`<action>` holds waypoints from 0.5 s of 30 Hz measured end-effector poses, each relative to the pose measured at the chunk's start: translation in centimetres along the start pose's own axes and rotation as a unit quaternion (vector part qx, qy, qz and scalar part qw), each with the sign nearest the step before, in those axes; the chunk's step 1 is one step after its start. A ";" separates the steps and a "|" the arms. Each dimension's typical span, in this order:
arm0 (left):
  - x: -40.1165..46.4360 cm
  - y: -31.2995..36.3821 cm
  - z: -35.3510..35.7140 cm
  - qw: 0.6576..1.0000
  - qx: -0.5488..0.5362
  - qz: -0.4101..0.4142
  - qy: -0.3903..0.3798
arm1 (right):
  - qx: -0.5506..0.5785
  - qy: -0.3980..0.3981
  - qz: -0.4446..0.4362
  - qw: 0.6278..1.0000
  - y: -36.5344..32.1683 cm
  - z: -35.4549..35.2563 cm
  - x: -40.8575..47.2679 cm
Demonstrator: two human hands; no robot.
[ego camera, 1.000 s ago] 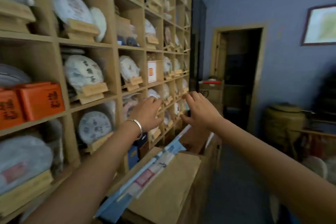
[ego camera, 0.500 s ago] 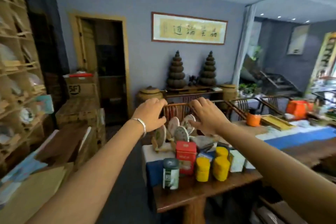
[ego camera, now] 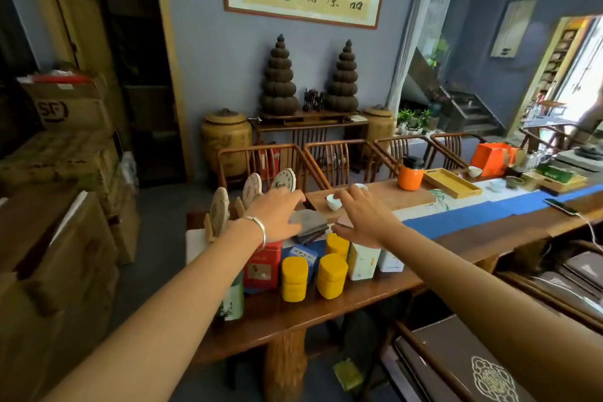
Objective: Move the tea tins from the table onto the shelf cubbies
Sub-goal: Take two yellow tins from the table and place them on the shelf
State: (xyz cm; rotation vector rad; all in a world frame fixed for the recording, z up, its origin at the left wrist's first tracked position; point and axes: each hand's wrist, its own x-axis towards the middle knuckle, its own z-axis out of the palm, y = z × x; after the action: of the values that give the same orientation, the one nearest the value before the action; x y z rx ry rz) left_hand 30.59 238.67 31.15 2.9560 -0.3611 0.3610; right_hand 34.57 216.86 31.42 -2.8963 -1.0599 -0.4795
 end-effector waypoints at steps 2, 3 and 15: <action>1.1 -0.1 2.6 1.000 -0.006 0.006 -0.029 | 0.016 -0.027 -0.002 1.000 1.3 2.5 0.5; 1.6 -0.3 3.9 0.999 -0.011 0.007 -0.045 | 0.024 -0.042 -0.001 0.999 1.8 3.8 0.9; 8.6 -4.8 20.5 0.971 -0.012 -0.003 -0.237 | -0.005 -0.299 -0.027 0.954 8.0 22.2 5.4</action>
State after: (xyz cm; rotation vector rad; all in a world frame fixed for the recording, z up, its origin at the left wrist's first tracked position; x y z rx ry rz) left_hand 44.41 237.95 13.12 2.9891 -0.4020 -0.3585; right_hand 49.75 216.84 12.53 -3.0983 -1.1809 0.4337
